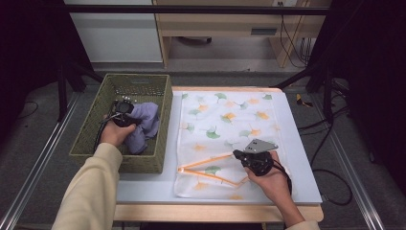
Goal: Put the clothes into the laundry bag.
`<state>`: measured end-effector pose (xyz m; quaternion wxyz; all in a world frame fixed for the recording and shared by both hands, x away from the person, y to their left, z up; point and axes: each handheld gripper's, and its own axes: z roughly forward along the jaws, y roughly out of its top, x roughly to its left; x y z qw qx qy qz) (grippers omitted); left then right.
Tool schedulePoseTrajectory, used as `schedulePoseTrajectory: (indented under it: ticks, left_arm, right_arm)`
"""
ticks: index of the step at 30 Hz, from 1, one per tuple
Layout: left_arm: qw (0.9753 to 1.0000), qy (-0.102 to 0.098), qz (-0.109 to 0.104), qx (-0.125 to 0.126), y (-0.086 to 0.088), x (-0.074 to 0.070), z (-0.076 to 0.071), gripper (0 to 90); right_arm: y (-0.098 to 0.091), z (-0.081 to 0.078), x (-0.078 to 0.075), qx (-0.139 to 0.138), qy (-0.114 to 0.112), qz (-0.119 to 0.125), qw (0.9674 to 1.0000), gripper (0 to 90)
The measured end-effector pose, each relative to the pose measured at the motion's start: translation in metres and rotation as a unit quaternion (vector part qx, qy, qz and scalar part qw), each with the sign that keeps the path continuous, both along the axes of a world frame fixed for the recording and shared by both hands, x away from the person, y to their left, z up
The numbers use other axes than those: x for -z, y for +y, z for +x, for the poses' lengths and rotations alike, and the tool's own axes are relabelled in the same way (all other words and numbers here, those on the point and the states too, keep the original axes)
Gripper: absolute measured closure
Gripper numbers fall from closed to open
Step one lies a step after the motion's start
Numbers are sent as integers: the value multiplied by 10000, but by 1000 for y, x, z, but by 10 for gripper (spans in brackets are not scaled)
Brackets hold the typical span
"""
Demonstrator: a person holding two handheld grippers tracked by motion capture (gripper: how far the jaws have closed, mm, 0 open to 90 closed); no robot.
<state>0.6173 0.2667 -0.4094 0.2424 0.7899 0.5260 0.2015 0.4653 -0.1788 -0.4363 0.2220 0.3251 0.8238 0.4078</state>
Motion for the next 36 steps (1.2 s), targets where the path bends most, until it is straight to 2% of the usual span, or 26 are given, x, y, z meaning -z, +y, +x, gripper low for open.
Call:
schedulePoseTrajectory:
  ticks: [1,2,6,7,8,13,20,23,25,27,32,34,35,36]
  left_arm:
    - [9999,-168,-28,-8,-1,-5,-3,723]
    - [9999,-168,-28,-8,-1,-5,-3,724]
    - [9988,-490,-47,-21,-1,-16,-9,726]
    - [9978,-650,-100,-52,-1,-24,-15,727]
    - [9978,-650,-100,-52,-1,-24,-15,728]
    - [9939,-1094,-107,-59,-1,-41,-31,733]
    - [9872,-1593,-88,-21,-1,-61,-54,737]
    - [9844,-1758,-94,61,-1,-71,-67,737]
    - [9835,-1804,-102,84,-2,-73,-70,737]
    - [9815,-1900,-169,143,-3,-79,-77,737]
    - [9756,-2162,-312,234,-5,-92,-93,737]
    - [9733,-2257,-307,287,-6,-99,-99,737]
    - [9711,-2343,-310,348,-7,-104,-104,737]
    - [9711,-2343,-310,348,-7,-104,-104,737]
  right_arm:
    - [0,0,0,-2,-1,-6,10000,890]
    - [0,0,0,-2,-1,-6,10000,890]
    - [-1,1,0,-3,1,7,10000,889]
    - [-2,1,0,3,26,25,10000,890]
    - [-2,1,0,3,26,25,10000,890]
    - [-2,1,0,8,31,52,10000,890]
    - [-3,1,0,26,29,102,9999,890]
    - [-5,2,0,38,75,212,9997,890]
    - [-5,2,1,35,81,228,9997,890]
    - [-6,2,1,33,115,249,9996,890]
    - [-7,3,4,21,167,307,9994,890]
    - [-7,3,5,28,207,328,9992,890]
    - [-7,2,5,23,208,340,9992,890]
    - [-7,2,5,23,208,340,9992,890]
